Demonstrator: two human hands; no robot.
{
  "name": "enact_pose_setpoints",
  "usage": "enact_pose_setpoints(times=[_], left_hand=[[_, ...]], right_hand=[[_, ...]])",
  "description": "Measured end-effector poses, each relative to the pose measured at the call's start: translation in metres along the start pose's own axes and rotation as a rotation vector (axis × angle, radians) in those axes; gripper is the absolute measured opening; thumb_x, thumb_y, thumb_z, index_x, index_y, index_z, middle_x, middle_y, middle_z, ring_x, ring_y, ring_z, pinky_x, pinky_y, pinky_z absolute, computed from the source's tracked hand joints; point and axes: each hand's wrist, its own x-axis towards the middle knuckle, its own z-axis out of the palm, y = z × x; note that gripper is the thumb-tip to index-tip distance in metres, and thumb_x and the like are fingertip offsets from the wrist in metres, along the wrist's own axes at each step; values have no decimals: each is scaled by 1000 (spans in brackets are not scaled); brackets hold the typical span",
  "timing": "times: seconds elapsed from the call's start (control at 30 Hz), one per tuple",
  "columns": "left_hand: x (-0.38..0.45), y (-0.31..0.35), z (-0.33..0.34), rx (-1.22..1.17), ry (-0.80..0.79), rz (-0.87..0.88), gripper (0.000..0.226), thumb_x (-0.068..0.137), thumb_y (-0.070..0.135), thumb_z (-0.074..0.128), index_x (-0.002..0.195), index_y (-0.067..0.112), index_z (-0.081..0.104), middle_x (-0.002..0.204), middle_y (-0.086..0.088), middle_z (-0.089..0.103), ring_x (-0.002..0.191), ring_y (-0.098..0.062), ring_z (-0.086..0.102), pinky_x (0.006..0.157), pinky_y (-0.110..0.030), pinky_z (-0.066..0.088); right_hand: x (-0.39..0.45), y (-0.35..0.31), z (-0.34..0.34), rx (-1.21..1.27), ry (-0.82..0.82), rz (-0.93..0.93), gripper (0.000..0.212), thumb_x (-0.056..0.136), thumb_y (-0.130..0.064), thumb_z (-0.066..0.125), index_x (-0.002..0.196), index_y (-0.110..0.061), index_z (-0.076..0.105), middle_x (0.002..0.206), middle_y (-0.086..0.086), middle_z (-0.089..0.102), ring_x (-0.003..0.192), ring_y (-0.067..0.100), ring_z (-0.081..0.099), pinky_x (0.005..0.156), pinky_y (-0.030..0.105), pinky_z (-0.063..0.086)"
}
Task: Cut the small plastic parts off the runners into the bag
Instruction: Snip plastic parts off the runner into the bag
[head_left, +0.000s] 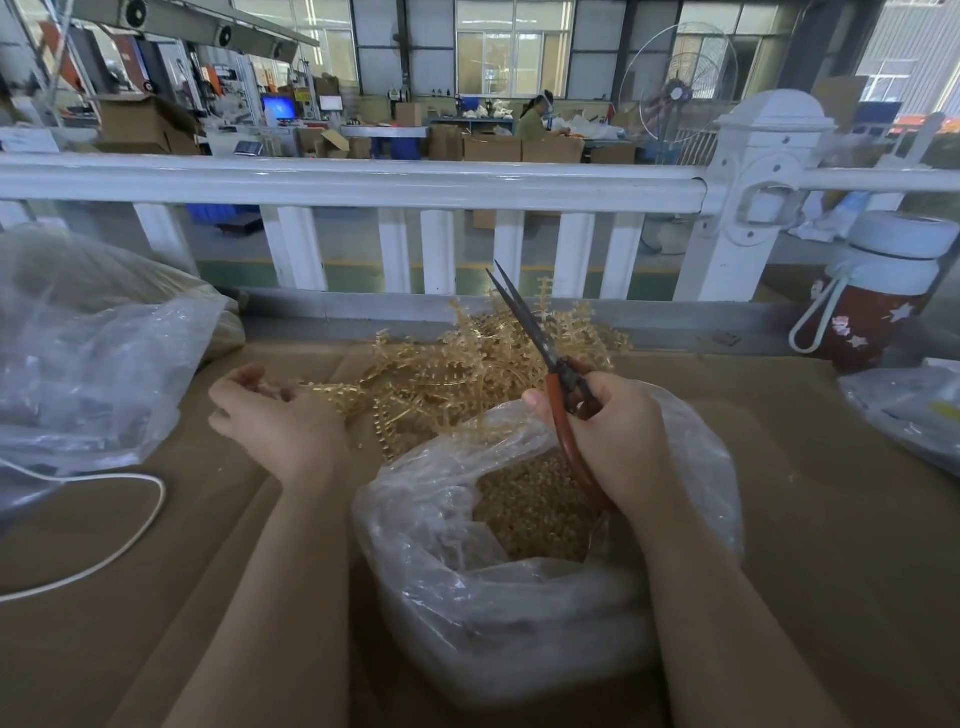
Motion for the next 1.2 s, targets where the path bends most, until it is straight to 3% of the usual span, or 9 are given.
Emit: enact_pose_setpoints(times=[0.03,0.13,0.2,0.33,0.47,0.73,0.9,1.07,1.2], left_hand=[[-5,3,-1,57,-8,86,41,90,-9,51,126,10,50,142,-10,36,85,-9,51,79,-7,38],[-15,5,-4,330,-39,417,45,81,-7,57,121,14,60,143,-11,38,124,-25,46,108,-36,27],[-18,5,-3,534,-135,561,34,82,3,63,113,19,68,136,-9,47,131,-31,38,109,-46,21],[-27,-1,5,927,-443,664,26,90,31,64,115,28,69,132,-7,48,126,-30,36,107,-47,22],[-35,-9,11,1251,-601,679,33,90,26,53,121,19,64,140,-12,43,132,-33,33,109,-50,24],[-31,-15,13,1242,-759,626,44,97,24,41,141,27,47,146,-12,37,136,-34,29,110,-53,22],[-30,-13,15,1214,-777,631,37,96,24,44,132,18,51,141,-13,41,133,-36,34,110,-55,24],[-31,-15,13,1091,-817,670,38,98,20,39,136,23,42,142,-5,47,133,-33,36,108,-56,23],[-33,-14,14,752,-714,695,13,99,14,42,110,22,45,100,3,63,110,-28,46,103,-49,21]], right_hand=[[0,0,0,3,-2,-4,52,59,-88,53,75,-39,63,78,-43,62,83,-21,57,55,1,41],[-1,0,0,12,-2,-17,50,61,-85,56,76,-38,64,76,-42,62,82,-20,57,65,-3,38],[-1,0,0,13,-3,-25,48,62,-83,57,76,-37,64,74,-41,61,81,-19,58,65,-2,38],[-1,-1,0,16,-15,-18,52,61,-85,56,77,-36,66,77,-39,63,83,-16,59,61,-1,40],[-1,-1,-1,32,-22,-9,53,59,-87,53,77,-39,64,77,-40,63,83,-18,58,60,-2,40],[0,0,-1,32,-23,-16,49,61,-85,56,77,-39,65,77,-39,64,82,-17,59,61,-1,40],[1,3,0,-9,-11,-25,47,61,-86,56,76,-42,63,80,-41,62,83,-18,58,55,6,37],[4,10,2,-54,-34,-19,36,68,-74,73,77,-39,66,79,-38,64,78,-14,60,51,7,40],[6,16,4,-114,-27,-15,41,67,-68,79,79,-30,68,71,-20,67,69,1,63,58,19,49]])
